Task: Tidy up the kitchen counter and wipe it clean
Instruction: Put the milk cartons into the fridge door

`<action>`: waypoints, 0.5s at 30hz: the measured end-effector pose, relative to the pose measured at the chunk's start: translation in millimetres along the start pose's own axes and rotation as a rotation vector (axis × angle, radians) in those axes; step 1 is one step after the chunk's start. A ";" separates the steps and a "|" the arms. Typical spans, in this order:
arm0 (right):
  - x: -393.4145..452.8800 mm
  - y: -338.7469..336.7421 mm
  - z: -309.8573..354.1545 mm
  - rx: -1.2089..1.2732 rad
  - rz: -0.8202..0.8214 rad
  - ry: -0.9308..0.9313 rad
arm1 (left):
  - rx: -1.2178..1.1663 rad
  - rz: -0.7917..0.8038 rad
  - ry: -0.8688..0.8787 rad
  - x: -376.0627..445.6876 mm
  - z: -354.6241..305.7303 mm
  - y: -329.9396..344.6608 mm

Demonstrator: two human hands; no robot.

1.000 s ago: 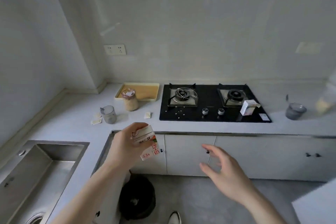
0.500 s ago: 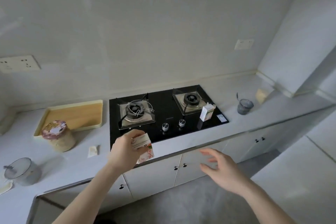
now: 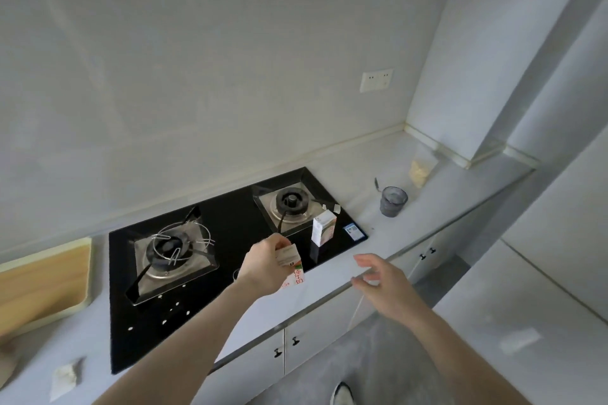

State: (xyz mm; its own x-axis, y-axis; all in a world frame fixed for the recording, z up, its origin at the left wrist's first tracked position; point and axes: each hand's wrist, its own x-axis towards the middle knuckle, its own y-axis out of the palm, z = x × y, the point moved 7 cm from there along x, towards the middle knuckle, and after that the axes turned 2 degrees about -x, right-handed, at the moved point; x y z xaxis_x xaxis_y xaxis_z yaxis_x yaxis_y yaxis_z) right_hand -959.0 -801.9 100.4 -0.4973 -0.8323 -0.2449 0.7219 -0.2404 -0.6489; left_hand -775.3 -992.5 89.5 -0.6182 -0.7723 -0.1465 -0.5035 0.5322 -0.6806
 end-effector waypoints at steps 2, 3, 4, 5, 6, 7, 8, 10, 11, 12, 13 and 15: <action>23.4 -10.1 -9.9 -0.002 0.000 0.016 | 0.019 0.012 -0.016 27.1 -5.5 18.8; 37.9 -17.1 -16.6 0.003 0.003 0.024 | 0.030 0.015 -0.023 43.1 -8.4 29.3; 52.0 -23.4 -22.1 0.006 0.005 0.023 | 0.047 0.016 -0.024 58.0 -11.0 39.2; 63.3 -28.0 -25.6 0.006 0.008 0.020 | 0.070 0.016 -0.029 69.3 -12.1 46.9; 76.0 -32.9 -29.8 0.011 0.013 0.020 | 0.088 0.018 -0.037 81.9 -13.9 55.2; 87.3 -36.9 -33.8 0.016 0.021 0.022 | 0.109 0.027 -0.045 93.6 -14.7 64.6; 97.5 -39.8 -38.1 0.019 0.028 0.025 | 0.130 0.036 -0.052 104.2 -15.6 74.5; 120.9 -47.5 -48.5 0.007 0.062 0.028 | 0.166 0.045 -0.079 125.4 -21.2 94.8; 130.3 -50.1 -51.2 -0.004 0.079 0.023 | 0.183 0.046 -0.087 132.4 -23.9 101.8; 141.9 -53.5 -54.1 -0.015 0.098 0.016 | 0.192 0.042 -0.096 140.4 -26.1 109.5; 153.1 -56.3 -57.4 -0.027 0.119 0.011 | 0.200 0.038 -0.103 147.0 -28.1 116.5; 173.4 -59.0 -63.9 -0.051 0.149 0.009 | 0.220 0.035 -0.116 156.3 -28.6 127.4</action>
State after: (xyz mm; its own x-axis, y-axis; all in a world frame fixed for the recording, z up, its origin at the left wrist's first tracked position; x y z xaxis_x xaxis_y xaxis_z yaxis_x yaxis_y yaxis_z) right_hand -1118.6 -900.1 50.2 -0.3906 -0.8524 -0.3476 0.7627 -0.0882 -0.6407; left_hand -953.3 -1035.4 0.5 -0.5530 -0.7961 -0.2458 -0.3318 0.4810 -0.8115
